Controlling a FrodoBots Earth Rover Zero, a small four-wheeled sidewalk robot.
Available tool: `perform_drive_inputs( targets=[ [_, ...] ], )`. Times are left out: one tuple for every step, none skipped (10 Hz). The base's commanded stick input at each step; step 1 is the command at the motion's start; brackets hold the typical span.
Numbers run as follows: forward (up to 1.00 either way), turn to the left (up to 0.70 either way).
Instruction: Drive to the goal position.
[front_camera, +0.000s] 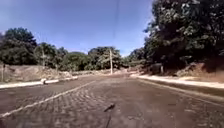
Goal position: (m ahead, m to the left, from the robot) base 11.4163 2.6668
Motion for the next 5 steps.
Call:
perform_drive_inputs(
  targets=[
    [1.00,0.00],
    [1.00,0.00],
    [1.00,0.00],
    [1.00,0.00],
    [1.00,0.00]
  ],
)
